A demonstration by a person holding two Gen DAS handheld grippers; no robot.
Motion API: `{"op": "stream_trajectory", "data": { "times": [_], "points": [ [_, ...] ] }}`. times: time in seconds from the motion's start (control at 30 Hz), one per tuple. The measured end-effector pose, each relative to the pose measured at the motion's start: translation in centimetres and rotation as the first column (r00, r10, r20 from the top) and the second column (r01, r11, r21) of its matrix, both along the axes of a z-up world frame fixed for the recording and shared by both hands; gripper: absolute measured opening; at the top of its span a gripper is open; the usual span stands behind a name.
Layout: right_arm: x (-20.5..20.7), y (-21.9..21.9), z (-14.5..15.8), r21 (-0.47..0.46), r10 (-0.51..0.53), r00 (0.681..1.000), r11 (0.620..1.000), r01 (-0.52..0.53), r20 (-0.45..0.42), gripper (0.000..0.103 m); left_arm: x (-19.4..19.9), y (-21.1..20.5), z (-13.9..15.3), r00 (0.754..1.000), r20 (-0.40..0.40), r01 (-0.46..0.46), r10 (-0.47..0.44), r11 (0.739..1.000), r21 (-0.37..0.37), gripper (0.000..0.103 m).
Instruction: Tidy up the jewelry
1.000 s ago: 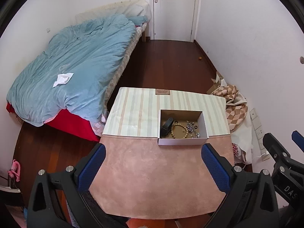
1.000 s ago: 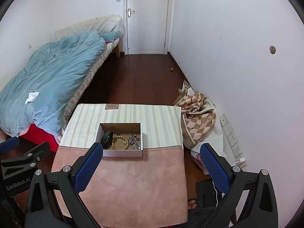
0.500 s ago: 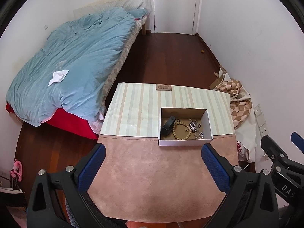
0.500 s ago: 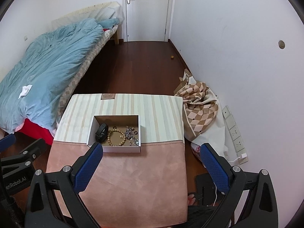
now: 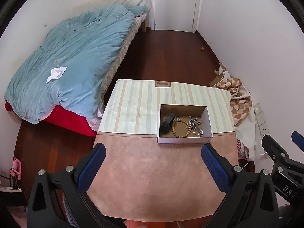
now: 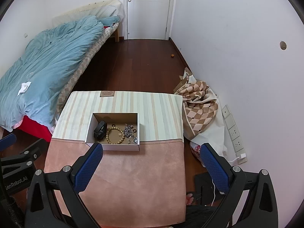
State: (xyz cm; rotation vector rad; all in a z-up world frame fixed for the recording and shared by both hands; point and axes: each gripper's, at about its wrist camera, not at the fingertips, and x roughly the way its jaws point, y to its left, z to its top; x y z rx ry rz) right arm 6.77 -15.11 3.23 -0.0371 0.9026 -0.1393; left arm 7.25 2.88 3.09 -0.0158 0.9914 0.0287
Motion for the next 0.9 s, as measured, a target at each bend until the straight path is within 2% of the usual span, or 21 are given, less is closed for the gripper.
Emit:
{"op": "stream_trajectory", "data": {
  "times": [0.9],
  "points": [
    [-0.13, 0.65, -0.28, -0.005, 0.016, 1.0, 1.0, -0.016, -0.008, 0.103, -0.39, 0.6, -0.17, 1.0, 0.003, 0.004, -0.004, 1.0, 0.01, 0.103]
  ]
}}
